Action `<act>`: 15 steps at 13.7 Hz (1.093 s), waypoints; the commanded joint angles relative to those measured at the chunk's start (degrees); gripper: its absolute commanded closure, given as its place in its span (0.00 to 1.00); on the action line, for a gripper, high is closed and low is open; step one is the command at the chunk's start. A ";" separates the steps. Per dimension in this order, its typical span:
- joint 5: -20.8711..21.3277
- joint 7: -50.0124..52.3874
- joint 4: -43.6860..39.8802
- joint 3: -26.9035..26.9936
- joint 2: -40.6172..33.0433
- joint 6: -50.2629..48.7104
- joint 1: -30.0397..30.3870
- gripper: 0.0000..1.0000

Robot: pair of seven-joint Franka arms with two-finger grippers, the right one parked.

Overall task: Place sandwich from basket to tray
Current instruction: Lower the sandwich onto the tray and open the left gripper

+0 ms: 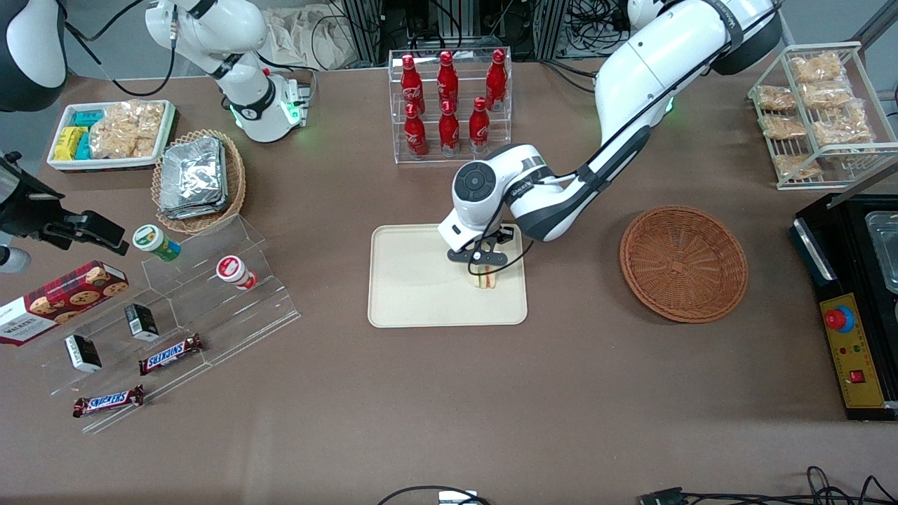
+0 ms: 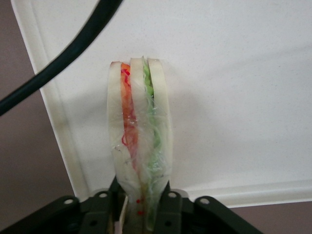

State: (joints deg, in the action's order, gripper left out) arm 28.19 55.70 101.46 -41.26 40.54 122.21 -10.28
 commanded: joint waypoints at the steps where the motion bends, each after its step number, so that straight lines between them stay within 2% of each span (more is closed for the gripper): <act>1: 1.34 1.87 -1.26 1.27 0.68 0.14 -1.49 0.25; 2: 1.25 1.95 -1.26 1.35 0.68 0.14 -1.49 0.00; 7: 0.02 5.99 -4.41 1.36 -1.78 -1.52 -0.18 0.00; 9: -0.41 8.36 -9.06 0.92 -1.87 -6.34 2.01 0.00; 11: -3.48 8.54 -14.25 1.00 -2.66 -11.26 3.16 0.00; 15: -4.20 7.76 -15.50 1.00 -7.66 -15.15 10.61 0.00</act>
State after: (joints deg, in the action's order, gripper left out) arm 25.22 63.26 85.06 -40.11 35.93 108.54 -3.26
